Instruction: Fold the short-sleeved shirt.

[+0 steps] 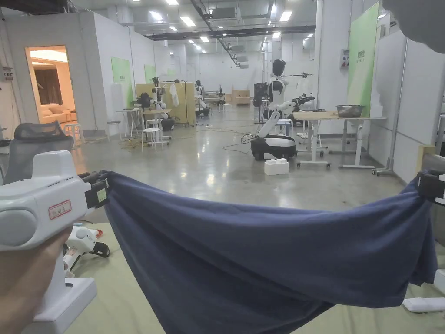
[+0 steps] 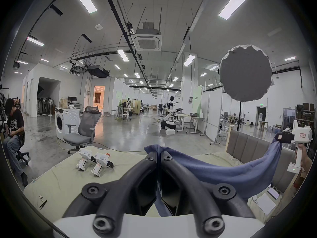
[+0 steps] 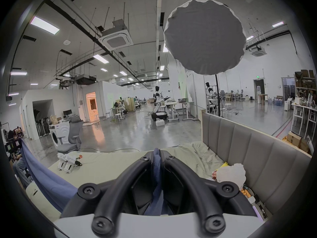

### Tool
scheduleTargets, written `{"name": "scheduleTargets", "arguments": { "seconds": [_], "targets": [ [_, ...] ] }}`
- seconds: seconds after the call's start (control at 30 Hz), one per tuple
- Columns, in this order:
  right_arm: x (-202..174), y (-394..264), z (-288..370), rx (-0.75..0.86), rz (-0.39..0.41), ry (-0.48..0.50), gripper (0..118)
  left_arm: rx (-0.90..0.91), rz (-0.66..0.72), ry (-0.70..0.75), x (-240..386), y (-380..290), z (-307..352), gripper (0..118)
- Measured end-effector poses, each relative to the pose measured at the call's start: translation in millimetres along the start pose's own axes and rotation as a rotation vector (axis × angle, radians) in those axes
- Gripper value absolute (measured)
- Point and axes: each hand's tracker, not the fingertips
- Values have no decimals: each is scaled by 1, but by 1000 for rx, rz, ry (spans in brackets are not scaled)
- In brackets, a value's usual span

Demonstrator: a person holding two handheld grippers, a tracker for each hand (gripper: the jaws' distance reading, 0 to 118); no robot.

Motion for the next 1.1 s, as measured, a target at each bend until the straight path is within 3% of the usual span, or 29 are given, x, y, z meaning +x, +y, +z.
{"name": "scheduleTargets", "arguments": {
  "seconds": [0.37,0.6,0.73,0.9,1.1],
  "targets": [
    [-24,1,-100,-27,67,-50,4,-60,-65,90,-20,-12,-89,0],
    [-39,-31,-144,-66,77,-60,4,-100,-18,110,-32,-43,-120,0],
    [-42,-77,-154,-167,108,-42,4,-179,-27,87,-35,-93,-117,0],
    [-25,-175,-140,-339,78,-31,4,-354,31,50,-42,-199,-75,0],
    [22,-297,-60,-471,-38,21,4,-474,141,37,-56,-299,15,0]
  ]
}}
